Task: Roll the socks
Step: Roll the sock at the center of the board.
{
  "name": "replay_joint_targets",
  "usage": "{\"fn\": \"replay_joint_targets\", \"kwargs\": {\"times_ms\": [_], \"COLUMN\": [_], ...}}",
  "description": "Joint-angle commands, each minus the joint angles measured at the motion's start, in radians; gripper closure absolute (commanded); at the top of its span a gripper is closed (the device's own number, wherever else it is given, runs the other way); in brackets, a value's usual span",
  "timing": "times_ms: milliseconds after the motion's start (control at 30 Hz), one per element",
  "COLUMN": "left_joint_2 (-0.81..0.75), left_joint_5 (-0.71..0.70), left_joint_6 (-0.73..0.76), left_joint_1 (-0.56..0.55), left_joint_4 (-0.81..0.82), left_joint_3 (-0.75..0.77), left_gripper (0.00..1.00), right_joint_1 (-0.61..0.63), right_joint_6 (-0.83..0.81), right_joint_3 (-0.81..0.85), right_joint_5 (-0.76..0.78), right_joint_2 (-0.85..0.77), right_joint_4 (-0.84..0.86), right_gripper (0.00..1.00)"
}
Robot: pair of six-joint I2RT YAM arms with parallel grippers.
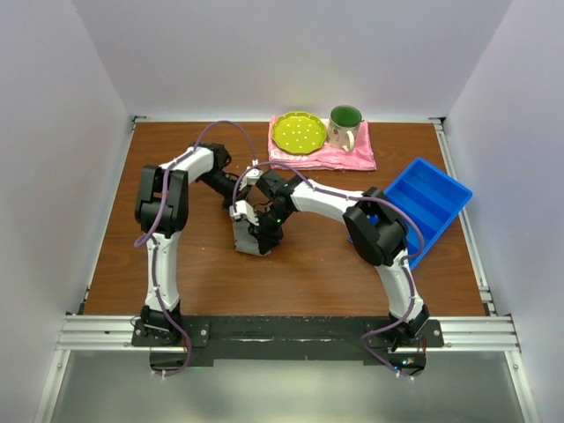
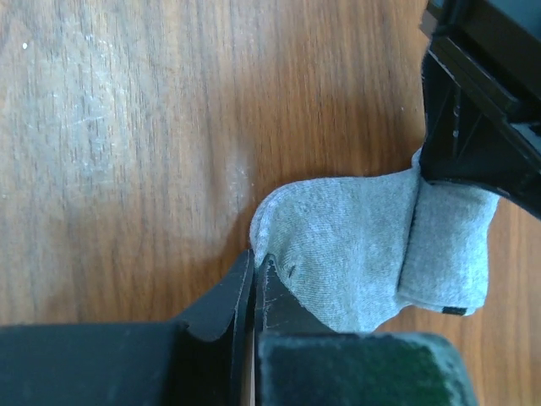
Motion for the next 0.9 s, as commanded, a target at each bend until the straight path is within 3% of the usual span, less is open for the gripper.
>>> {"fn": "replay_joint_targets", "kwargs": {"times_ms": [0, 133, 467, 867], "left_joint_2": [0.071, 0.057, 0.0, 0.016], "left_joint_5": [-0.182, -0.187, -0.263, -0.282], "left_joint_6": [-0.06, -0.1, -0.267, -0.284], "left_joint_1": [-0.015, -0.024, -0.064, -0.104], "left_joint_4": [0.032, 0.072, 0.317, 0.337], "left_joint_3": [-0.018, -0.009, -0.035, -0.041], "left_gripper": [1.0, 1.0, 1.0, 1.0], "right_joint_1": [0.017, 0.035, 0.064, 0.067], "right_joint_6": [-0.012, -0.036, -0.134, -0.125], "right_joint_3": [-0.064, -0.062, 0.088, 0.156], "right_joint_5": [0.132, 0.115, -0.038, -0.072], "right_joint_2": [-0.023, -0.039, 0.04, 0.123], "right_joint_4": [0.02, -0.007, -0.271, -0.319], "right_gripper": [1.0, 1.0, 1.0, 1.0]}}
